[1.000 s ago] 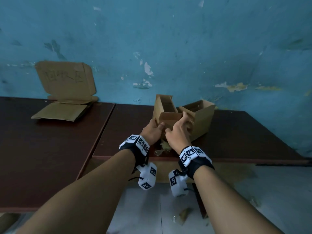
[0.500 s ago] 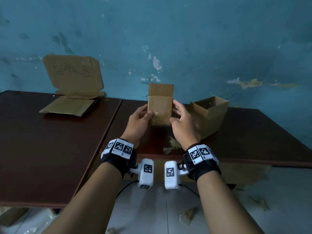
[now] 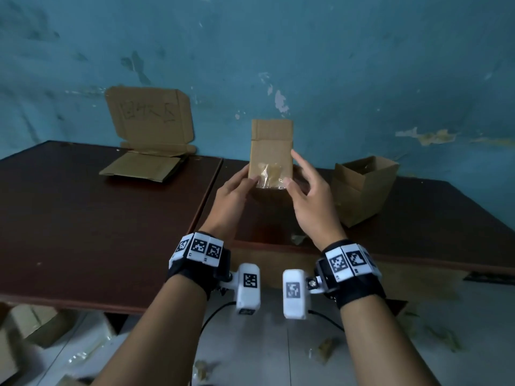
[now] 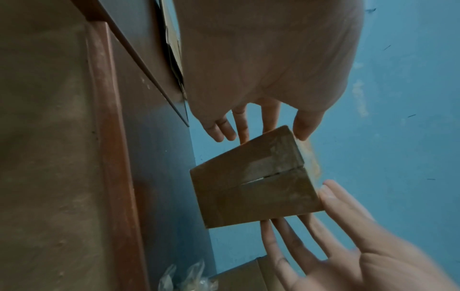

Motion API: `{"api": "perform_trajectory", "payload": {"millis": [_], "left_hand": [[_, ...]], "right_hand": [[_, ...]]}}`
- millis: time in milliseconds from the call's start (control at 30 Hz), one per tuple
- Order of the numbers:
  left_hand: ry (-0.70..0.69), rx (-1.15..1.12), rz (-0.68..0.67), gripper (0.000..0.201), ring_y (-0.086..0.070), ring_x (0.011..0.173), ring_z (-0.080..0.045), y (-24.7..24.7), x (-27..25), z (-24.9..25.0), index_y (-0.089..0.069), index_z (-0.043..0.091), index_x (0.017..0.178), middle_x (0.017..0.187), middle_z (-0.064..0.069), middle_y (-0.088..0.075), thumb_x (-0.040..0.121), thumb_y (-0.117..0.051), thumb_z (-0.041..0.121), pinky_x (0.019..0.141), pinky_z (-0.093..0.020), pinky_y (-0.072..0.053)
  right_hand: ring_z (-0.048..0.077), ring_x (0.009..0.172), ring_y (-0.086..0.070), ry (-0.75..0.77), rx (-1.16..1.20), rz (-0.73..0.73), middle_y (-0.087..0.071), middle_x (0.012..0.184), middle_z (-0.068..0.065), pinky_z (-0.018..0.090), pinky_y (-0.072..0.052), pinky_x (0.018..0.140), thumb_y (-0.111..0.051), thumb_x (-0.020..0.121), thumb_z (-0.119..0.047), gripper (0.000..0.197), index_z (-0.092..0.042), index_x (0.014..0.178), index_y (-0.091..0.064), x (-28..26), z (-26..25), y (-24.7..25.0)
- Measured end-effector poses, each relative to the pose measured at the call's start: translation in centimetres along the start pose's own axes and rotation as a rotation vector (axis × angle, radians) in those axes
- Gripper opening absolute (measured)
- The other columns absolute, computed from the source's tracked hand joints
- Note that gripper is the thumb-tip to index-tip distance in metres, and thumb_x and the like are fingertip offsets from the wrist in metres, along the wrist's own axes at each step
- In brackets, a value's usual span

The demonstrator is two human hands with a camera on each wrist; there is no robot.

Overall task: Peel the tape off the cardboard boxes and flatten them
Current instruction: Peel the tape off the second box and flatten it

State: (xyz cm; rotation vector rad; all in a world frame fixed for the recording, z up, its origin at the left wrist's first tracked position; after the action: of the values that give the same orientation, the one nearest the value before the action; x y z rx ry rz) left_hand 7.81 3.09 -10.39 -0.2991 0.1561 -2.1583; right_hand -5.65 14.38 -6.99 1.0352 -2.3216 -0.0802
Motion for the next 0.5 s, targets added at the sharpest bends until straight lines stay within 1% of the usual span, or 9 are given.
{"api": "perform_trajectory", "payload": {"millis": [67, 100, 133, 167, 233, 267, 333, 400, 500], "left_hand": [[-0.006, -0.02, -0.02, 0.035, -0.072, 0.117, -0.013, -0.1, -0.6, 0.6, -0.067, 0.022, 0.141, 0.124, 0.002, -0.078, 0.106, -0.06, 0.021, 0.093, -0.025, -0.056], [-0.016, -0.036, -0.032, 0.035, -0.072, 0.12, -0.016, -0.3, -0.8, 0.8, -0.068, 0.021, 0.14, 0.125, -0.001, -0.078, 0.106, -0.061, 0.022, 0.1, -0.031, -0.055], [-0.025, -0.044, -0.042, 0.034, -0.072, 0.12, -0.018, -0.4, -1.1, 1.1, -0.068, 0.02, 0.139, 0.126, -0.003, -0.077, 0.105, -0.061, 0.022, 0.104, -0.035, -0.054], [-0.034, -0.04, -0.053, 0.034, -0.073, 0.119, -0.02, -0.4, -1.3, 1.2, -0.068, 0.02, 0.138, 0.124, -0.005, -0.078, 0.105, -0.061, 0.022, 0.104, -0.037, -0.054], [-0.063, -0.028, -0.066, 0.033, -0.075, 0.113, -0.022, -0.5, -1.7, 1.4, -0.068, 0.019, 0.138, 0.119, -0.01, -0.078, 0.105, -0.061, 0.019, 0.1, -0.036, -0.057], [-0.082, -0.02, -0.069, 0.032, -0.076, 0.108, -0.021, -0.5, -1.9, 1.5, -0.069, 0.021, 0.136, 0.115, -0.01, -0.079, 0.105, -0.062, 0.017, 0.095, -0.032, -0.059], [-0.122, 0.01, -0.063, 0.03, -0.078, 0.1, -0.015, -0.6, -2.1, 1.5, -0.07, 0.024, 0.132, 0.104, -0.003, -0.081, 0.103, -0.065, 0.016, 0.086, -0.026, -0.059], [-0.135, 0.032, -0.045, 0.036, -0.077, 0.103, -0.016, -0.8, -2.1, 1.3, -0.069, 0.025, 0.135, 0.105, -0.002, -0.08, 0.098, -0.07, 0.024, 0.089, -0.029, -0.058], [-0.103, 0.047, -0.032, 0.042, -0.076, 0.105, -0.015, -1.0, -1.9, 0.5, -0.068, 0.024, 0.139, 0.108, -0.001, -0.079, 0.097, -0.072, 0.025, 0.095, -0.036, -0.055]], "right_hand": [[0.001, 0.142, -0.049, 0.023, -0.057, 0.007, -0.057, 0.153, -0.009, 0.028, -0.041, 0.119, -0.058, 0.108, -0.027, 0.046, -0.036, 0.153, -0.054, -0.4, -0.6, 0.0], [0.002, 0.14, -0.051, 0.03, -0.081, 0.012, -0.059, 0.151, -0.008, 0.03, -0.042, 0.119, -0.057, 0.108, -0.031, 0.042, -0.037, 0.15, -0.057, -0.6, -0.8, 0.0], [0.003, 0.137, -0.053, 0.034, -0.097, 0.015, -0.061, 0.147, -0.007, 0.033, -0.044, 0.118, -0.056, 0.109, -0.034, 0.039, -0.037, 0.147, -0.06, -0.7, -0.9, -0.1], [0.004, 0.135, -0.055, 0.03, -0.098, 0.013, -0.063, 0.145, -0.006, 0.034, -0.046, 0.117, -0.055, 0.109, -0.036, 0.037, -0.037, 0.145, -0.062, -0.8, -0.8, -0.2], [0.003, 0.133, -0.055, 0.004, -0.072, -0.008, -0.062, 0.143, -0.006, 0.032, -0.046, 0.115, -0.054, 0.109, -0.039, 0.035, -0.039, 0.143, -0.062, -1.0, -0.8, -0.5], [0.002, 0.133, -0.055, -0.012, -0.059, -0.021, -0.061, 0.143, -0.006, 0.03, -0.045, 0.114, -0.055, 0.108, -0.04, 0.036, -0.041, 0.143, -0.061, -1.0, -0.7, -0.6], [0.0, 0.131, -0.054, -0.035, -0.051, -0.044, -0.059, 0.143, -0.006, 0.025, -0.044, 0.11, -0.059, 0.106, -0.041, 0.037, -0.042, 0.143, -0.059, -1.3, -0.7, -0.8], [0.0, 0.126, -0.056, -0.057, -0.034, -0.04, -0.06, 0.14, -0.005, 0.023, -0.044, 0.106, -0.062, 0.105, -0.039, 0.035, -0.044, 0.14, -0.06, -1.5, -0.5, -0.7], [0.0, 0.123, -0.058, -0.096, 0.012, -0.006, -0.064, 0.133, -0.008, 0.026, -0.047, 0.104, -0.067, 0.103, -0.035, 0.022, -0.04, 0.124, -0.067, -1.7, -0.4, -0.2]]}}
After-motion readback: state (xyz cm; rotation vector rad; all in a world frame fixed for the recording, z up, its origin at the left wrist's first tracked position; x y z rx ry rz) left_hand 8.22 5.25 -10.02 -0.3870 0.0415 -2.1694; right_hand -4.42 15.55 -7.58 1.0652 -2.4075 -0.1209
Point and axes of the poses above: each hand's wrist, its own x-axis towards the middle knuckle, its own y-axis out of the back of the hand, z = x × y, the point moved 6 cm from there along x, towards the middle knuckle
